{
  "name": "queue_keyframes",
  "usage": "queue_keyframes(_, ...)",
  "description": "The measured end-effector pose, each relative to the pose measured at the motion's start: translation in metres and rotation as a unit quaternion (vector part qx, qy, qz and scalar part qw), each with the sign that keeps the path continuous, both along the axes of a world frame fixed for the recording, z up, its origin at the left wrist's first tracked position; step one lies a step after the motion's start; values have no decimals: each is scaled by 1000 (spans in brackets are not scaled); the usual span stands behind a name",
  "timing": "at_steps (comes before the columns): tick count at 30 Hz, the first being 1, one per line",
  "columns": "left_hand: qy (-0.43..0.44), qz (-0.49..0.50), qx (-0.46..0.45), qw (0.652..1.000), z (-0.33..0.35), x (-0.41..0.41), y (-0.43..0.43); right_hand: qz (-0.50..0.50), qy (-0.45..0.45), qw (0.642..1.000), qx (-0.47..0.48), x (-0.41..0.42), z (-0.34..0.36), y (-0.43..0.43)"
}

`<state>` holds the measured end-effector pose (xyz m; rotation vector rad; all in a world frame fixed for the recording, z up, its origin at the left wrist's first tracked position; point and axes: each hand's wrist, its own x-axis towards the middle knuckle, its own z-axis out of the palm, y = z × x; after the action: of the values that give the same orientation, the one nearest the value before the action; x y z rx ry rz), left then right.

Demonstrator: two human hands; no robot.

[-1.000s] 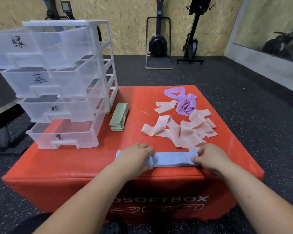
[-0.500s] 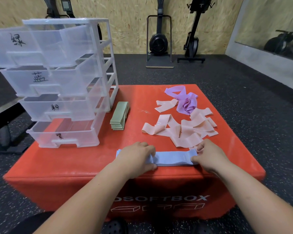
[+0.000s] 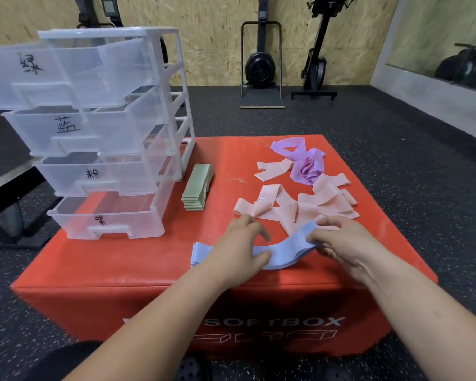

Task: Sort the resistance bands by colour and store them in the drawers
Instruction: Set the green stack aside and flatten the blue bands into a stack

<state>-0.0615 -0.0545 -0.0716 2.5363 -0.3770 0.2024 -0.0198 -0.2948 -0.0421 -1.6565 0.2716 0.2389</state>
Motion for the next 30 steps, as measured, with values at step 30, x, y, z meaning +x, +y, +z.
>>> queue_keyframes(30,156,198,-418,873,39,-4,-14,250,-220,926,-179,-10,-41,54)
